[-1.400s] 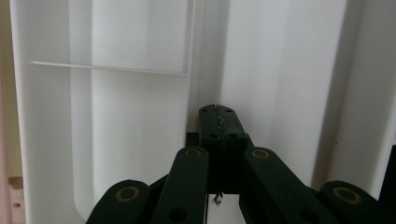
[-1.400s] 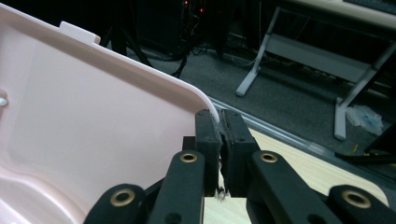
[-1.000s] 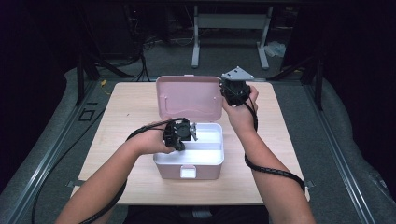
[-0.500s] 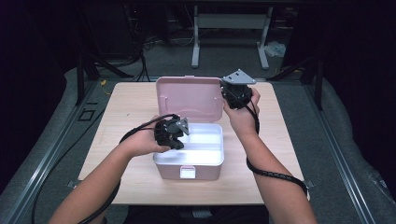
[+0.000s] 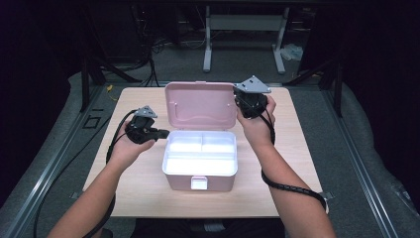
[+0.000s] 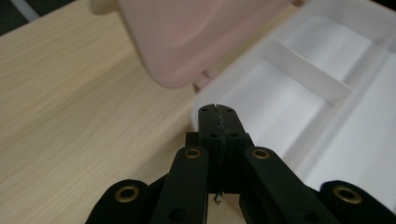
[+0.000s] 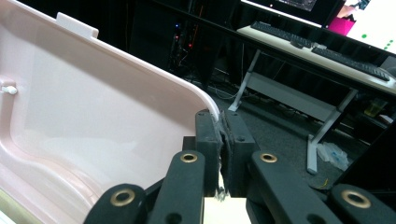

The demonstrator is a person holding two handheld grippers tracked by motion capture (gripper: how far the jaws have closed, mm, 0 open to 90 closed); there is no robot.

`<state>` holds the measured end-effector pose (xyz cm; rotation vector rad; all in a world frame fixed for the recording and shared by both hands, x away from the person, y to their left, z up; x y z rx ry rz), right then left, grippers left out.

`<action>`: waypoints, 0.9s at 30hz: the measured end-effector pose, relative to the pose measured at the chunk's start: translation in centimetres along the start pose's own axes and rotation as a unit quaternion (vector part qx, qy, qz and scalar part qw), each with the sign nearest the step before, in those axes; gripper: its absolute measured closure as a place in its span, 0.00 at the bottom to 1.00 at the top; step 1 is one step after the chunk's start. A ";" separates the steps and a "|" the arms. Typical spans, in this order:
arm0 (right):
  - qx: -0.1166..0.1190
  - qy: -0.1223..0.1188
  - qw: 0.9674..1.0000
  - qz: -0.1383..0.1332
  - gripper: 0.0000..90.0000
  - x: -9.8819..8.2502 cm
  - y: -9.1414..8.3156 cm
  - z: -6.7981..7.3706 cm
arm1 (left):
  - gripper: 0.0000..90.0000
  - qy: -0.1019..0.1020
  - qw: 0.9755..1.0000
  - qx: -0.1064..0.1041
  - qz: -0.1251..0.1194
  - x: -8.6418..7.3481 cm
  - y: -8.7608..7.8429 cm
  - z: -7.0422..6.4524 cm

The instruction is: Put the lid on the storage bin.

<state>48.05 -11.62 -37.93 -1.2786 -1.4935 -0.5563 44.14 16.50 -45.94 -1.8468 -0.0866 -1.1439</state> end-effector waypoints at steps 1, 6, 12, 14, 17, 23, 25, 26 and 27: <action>-0.001 -0.002 1.000 -0.002 0.96 0.0 -0.1 0.0 | 1.00 -0.010 1.000 0.006 -0.008 0.2 0.0 0.4; -0.004 -0.006 1.000 -0.010 0.96 -0.1 -0.5 0.2 | 1.00 -0.062 0.995 0.043 -0.065 3.0 -0.7 3.0; -0.007 -0.004 1.000 -0.020 0.96 -0.3 -1.3 0.3 | 1.00 -0.082 0.989 0.047 -0.114 7.7 -2.5 3.9; -0.009 -0.005 1.000 -0.023 0.96 -0.4 -1.5 0.4 | 1.00 -0.086 0.988 0.036 -0.121 9.1 -2.6 3.8; -0.011 -0.008 1.000 -0.028 0.96 -0.4 -1.8 0.5 | 1.00 -0.091 0.987 0.028 -0.127 10.3 -2.4 3.9; -0.015 -0.015 0.999 -0.037 0.96 -0.6 -2.4 0.7 | 1.00 -0.088 0.988 -0.008 -0.126 12.0 -1.9 3.5; -0.015 -0.018 0.999 -0.040 0.96 -0.6 -2.7 0.8 | 1.00 -0.088 0.988 -0.019 -0.129 12.3 -2.0 3.4; -0.015 -0.020 0.999 -0.041 0.96 -0.6 -2.8 0.9 | 1.00 -0.087 0.987 -0.027 -0.130 12.4 -2.0 3.3; -0.014 -0.021 0.999 -0.042 0.96 -0.6 -2.9 0.9 | 1.00 -0.088 0.987 -0.031 -0.132 12.4 -2.1 3.2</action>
Point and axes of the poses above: each handheld gripper's, and its own axes: y roughly forward along the jaws, x roughly out of its top, z roughly to its left, the point moved 6 cm from there along y, roughly forward along the jaws, and after that the axes turned 6 degrees about -y, right-handed, at the moved point
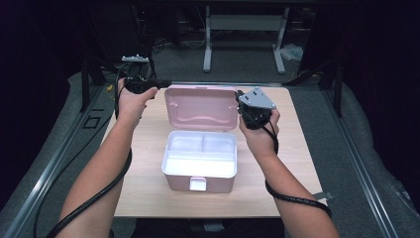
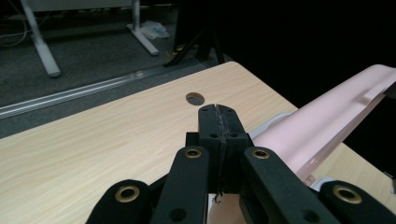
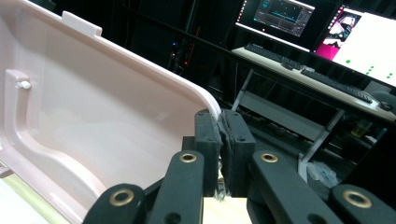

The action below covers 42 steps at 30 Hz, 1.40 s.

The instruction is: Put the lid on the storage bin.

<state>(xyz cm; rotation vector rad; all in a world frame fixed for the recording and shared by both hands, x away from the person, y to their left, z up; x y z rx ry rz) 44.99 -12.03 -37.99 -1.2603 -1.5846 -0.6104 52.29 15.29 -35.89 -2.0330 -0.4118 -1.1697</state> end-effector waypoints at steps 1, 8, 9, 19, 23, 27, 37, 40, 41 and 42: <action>0.001 0.000 1.000 0.000 0.96 0.0 0.0 0.0 | 1.00 -0.004 1.000 -0.007 -0.002 0.0 0.0 -0.2; 0.016 -0.007 1.000 -0.004 0.95 0.3 0.0 0.5 | 1.00 0.007 1.000 -0.013 0.007 -0.9 -0.8 -0.7; 0.019 -0.004 1.000 -0.006 0.92 0.3 -0.3 0.7 | 1.00 0.009 1.000 -0.015 0.011 -1.1 -1.0 -0.9; 0.045 0.024 0.998 -0.043 0.77 -0.3 -5.7 0.6 | 1.00 0.039 0.998 -0.047 -0.001 -3.8 -3.8 -3.3; 0.047 0.046 0.997 -0.037 0.77 -1.9 -7.4 -0.3 | 1.00 0.059 0.996 -0.061 0.000 -5.5 -4.5 -4.9; 0.044 0.069 0.996 -0.029 0.77 -3.4 -8.6 -1.2 | 1.00 0.068 0.994 -0.081 0.005 -8.0 -5.2 -6.3; 0.049 0.101 0.994 -0.004 0.76 -7.0 -9.6 -0.9 | 1.00 0.077 0.995 -0.068 0.007 -14.6 -5.8 -6.6; 0.052 0.114 0.992 0.000 0.76 -8.0 -9.5 -0.6 | 1.00 0.072 0.996 -0.061 0.001 -15.2 -6.3 -6.1; 0.053 0.117 0.992 0.003 0.76 -8.4 -9.5 -0.5 | 1.00 0.069 0.996 -0.063 0.003 -15.4 -6.4 -5.8; 0.054 0.121 0.991 0.006 0.76 -8.7 -9.5 -0.4 | 1.00 0.067 0.996 -0.060 0.000 -15.5 -6.6 -5.5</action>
Point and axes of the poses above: each handheld gripper's, and its own axes: y roughly forward along the jaws, x roughly out of its top, z roughly to its left, the point moved 6 cm from there along y, roughly forward along the jaws, and after that the axes turned 6 degrees about -y, right-handed, at the moved point
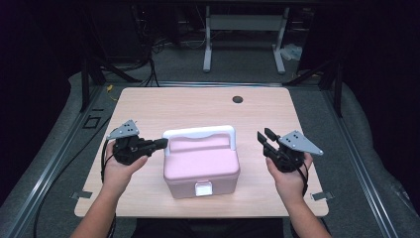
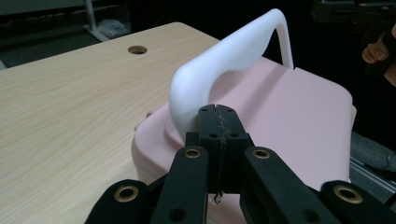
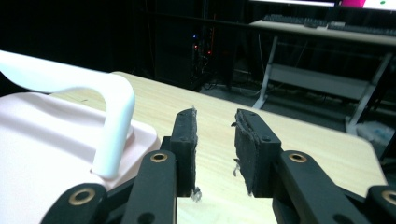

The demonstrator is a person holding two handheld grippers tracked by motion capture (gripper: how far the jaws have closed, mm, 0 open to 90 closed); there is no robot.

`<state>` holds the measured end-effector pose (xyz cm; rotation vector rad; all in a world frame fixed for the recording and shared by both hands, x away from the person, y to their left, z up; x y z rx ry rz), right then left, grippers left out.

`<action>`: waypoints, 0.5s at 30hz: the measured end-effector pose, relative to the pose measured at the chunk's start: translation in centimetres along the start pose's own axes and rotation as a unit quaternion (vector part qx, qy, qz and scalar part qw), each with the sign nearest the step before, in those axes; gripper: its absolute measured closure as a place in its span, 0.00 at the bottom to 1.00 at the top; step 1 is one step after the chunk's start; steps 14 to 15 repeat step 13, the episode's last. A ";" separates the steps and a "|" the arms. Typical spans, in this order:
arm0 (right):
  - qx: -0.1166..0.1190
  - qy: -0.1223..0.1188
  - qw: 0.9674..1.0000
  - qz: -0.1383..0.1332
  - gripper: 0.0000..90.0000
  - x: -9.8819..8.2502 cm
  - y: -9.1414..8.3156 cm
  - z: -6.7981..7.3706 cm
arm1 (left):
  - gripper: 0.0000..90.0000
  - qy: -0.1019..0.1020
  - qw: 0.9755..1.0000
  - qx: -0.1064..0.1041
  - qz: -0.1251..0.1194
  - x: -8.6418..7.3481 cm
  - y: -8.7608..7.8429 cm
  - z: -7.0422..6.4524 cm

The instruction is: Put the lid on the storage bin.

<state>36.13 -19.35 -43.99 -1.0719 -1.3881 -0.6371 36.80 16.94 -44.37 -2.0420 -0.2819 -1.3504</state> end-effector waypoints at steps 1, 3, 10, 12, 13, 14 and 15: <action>0.002 0.004 1.000 0.001 0.76 -0.3 0.0 0.0 | 1.00 -0.003 1.000 0.005 0.000 -0.2 -0.2 0.3; 0.001 0.010 1.000 0.006 0.76 -1.1 -0.1 0.0 | 0.99 -0.001 1.000 0.024 0.005 -0.8 -0.7 1.0; -0.003 0.020 0.999 0.026 0.75 -3.6 0.0 0.1 | 0.99 -0.012 0.998 0.060 0.008 -2.7 -2.3 2.8; -0.004 0.020 0.999 0.030 0.74 -4.0 0.0 0.2 | 0.99 -0.013 0.997 0.073 0.009 -3.2 -2.5 3.3; -0.004 0.019 0.999 0.031 0.73 -4.2 0.0 0.2 | 0.99 -0.012 0.997 0.079 0.011 -3.4 -2.6 3.4; -0.004 0.019 0.999 0.031 0.73 -4.2 0.0 0.2 | 0.99 -0.012 0.997 0.079 0.011 -3.4 -2.6 3.4; -0.004 0.019 0.999 0.031 0.73 -4.2 0.0 0.2 | 0.99 -0.012 0.997 0.079 0.011 -3.4 -2.6 3.4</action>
Point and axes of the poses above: each handheld gripper's, and its own axes: y roughly forward along the jaws, x roughly out of its top, z roughly to its left, the point moved 6 cm from there along y, roughly forward along the jaws, and after that the axes turned 6 degrees about -y, right-handed, at the moved point
